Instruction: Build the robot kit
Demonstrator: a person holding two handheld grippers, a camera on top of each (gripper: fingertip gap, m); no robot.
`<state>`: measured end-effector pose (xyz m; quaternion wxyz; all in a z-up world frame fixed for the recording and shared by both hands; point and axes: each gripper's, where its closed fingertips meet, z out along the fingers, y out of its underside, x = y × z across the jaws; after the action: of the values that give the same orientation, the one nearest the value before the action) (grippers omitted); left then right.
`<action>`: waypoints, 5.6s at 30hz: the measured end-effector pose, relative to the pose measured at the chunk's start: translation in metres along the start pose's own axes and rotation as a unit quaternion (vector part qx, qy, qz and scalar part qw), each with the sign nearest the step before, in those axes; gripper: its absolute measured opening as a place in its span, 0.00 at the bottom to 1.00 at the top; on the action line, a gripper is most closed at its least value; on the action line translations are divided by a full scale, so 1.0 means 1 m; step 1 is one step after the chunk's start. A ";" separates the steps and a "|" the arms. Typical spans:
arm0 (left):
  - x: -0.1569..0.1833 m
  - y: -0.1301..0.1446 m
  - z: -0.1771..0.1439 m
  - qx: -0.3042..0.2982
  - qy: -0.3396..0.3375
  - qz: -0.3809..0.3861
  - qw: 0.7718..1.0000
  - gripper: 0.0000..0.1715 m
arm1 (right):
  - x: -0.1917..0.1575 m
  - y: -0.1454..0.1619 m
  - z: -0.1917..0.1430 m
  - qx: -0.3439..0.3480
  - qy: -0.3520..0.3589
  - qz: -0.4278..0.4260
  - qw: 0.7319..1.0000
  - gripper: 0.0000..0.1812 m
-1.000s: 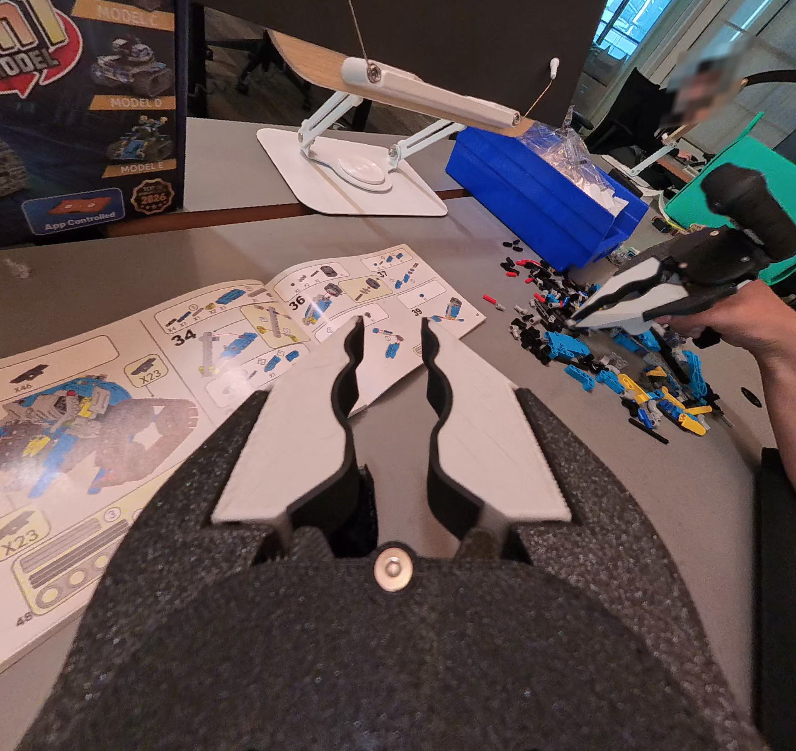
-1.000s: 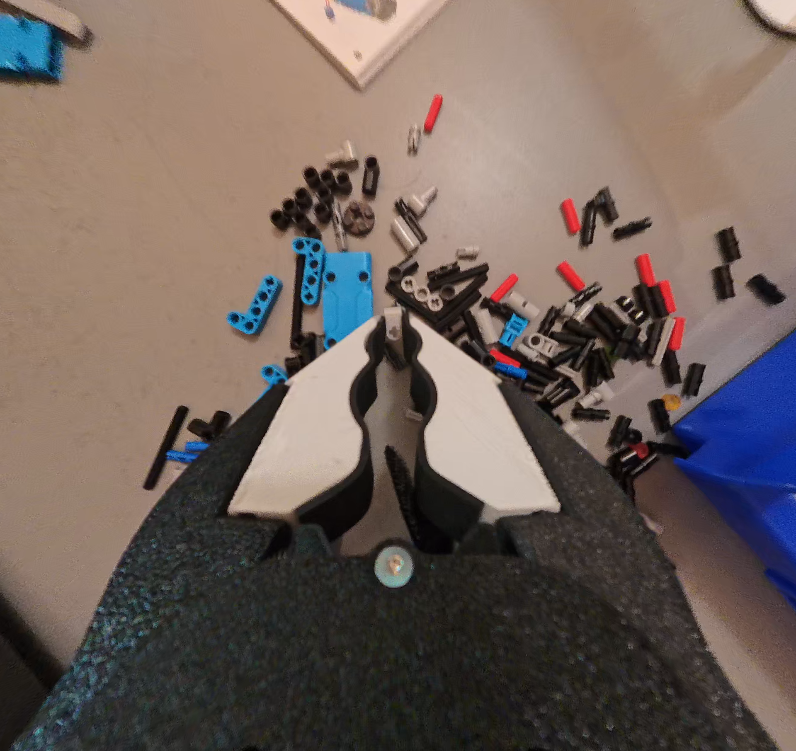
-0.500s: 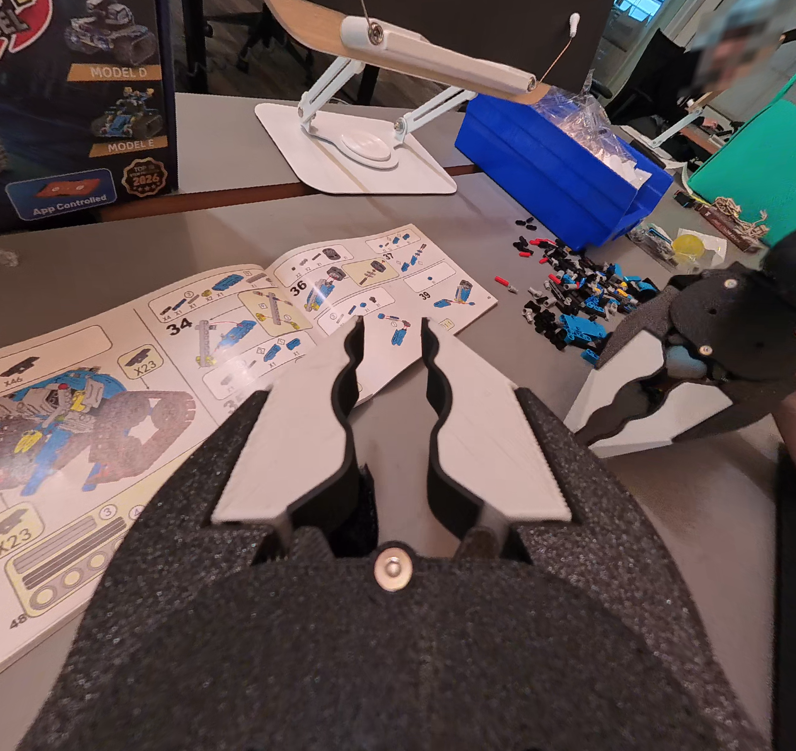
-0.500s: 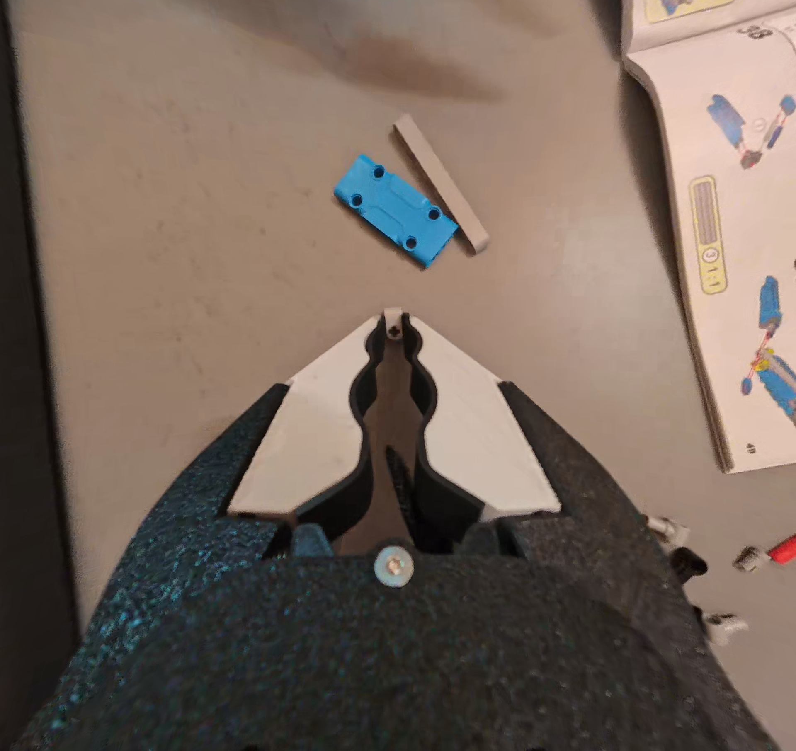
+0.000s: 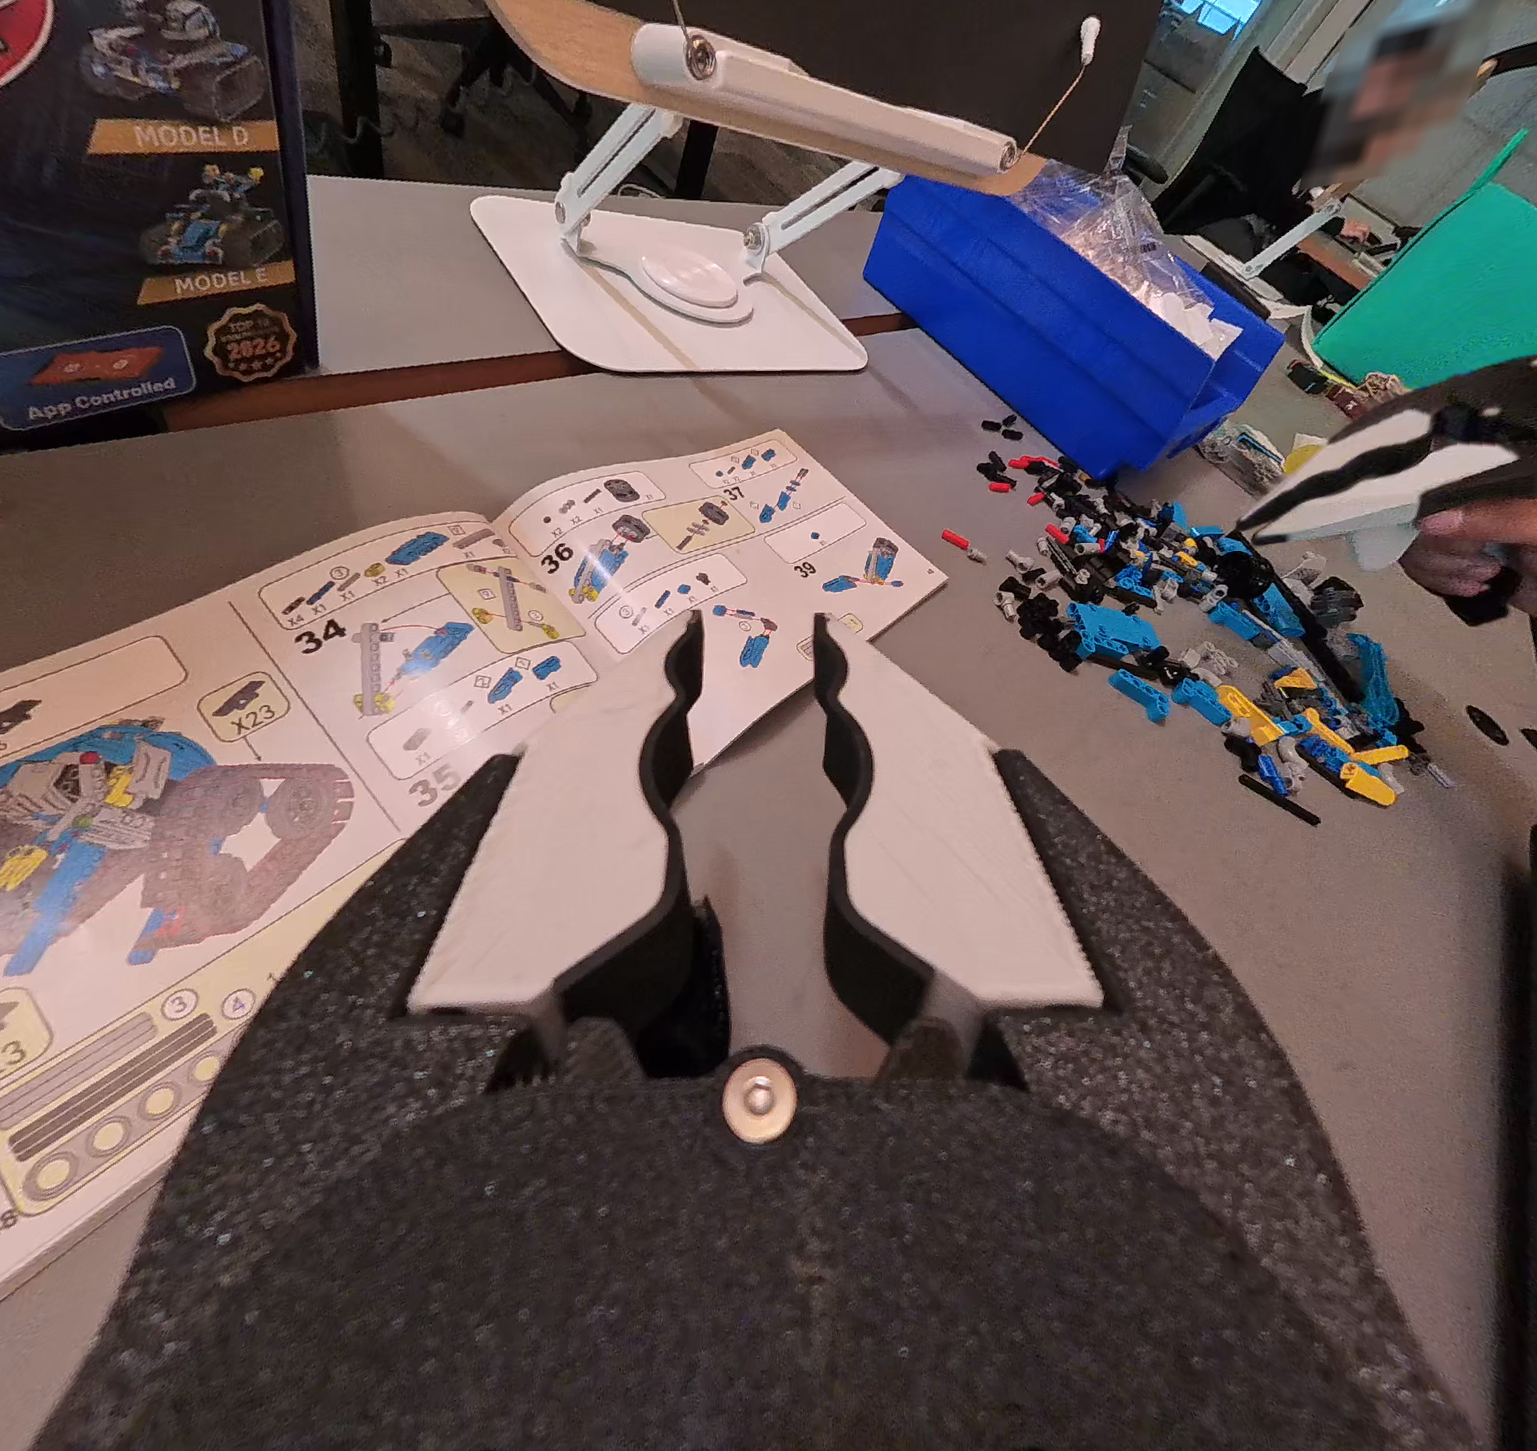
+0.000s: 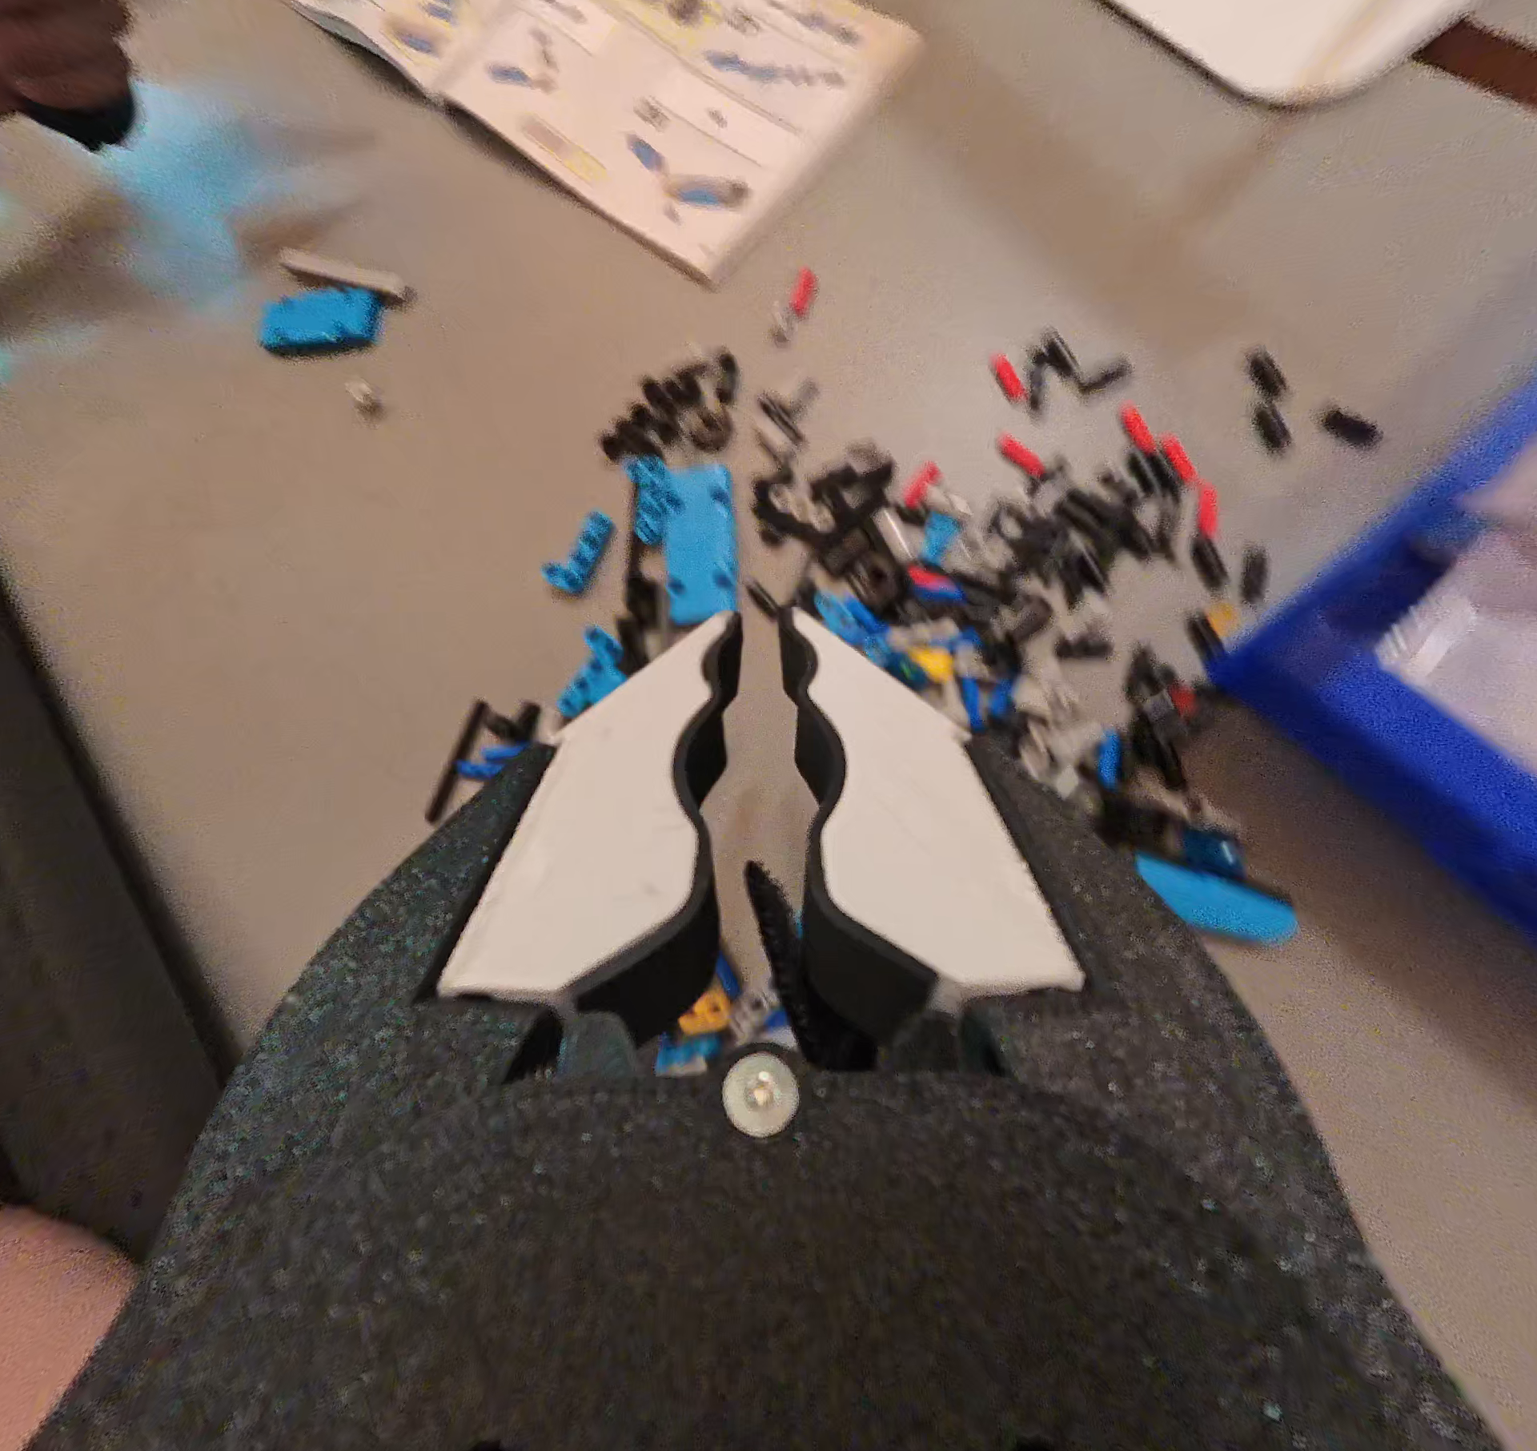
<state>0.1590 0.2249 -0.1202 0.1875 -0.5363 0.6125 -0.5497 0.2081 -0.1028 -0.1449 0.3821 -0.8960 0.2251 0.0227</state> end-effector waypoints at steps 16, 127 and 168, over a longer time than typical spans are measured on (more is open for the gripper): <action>-0.002 0.004 0.002 -0.005 -0.002 -0.003 1.000 0.15 | 0.037 0.050 0.022 -0.133 0.093 -0.027 0.986 0.11; -0.008 0.004 0.001 -0.017 -0.019 0.000 1.000 0.15 | -0.115 0.025 0.094 -0.079 0.023 -0.161 0.983 0.03; -0.009 0.004 0.000 -0.016 -0.023 0.001 1.000 0.15 | 0.071 0.062 -0.007 -0.058 0.235 0.029 0.970 0.06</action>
<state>0.1605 0.2317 -0.1273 0.1933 -0.5511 0.6169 -0.5275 0.2446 -0.1726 -0.1973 0.2653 -0.8899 0.3327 -0.1644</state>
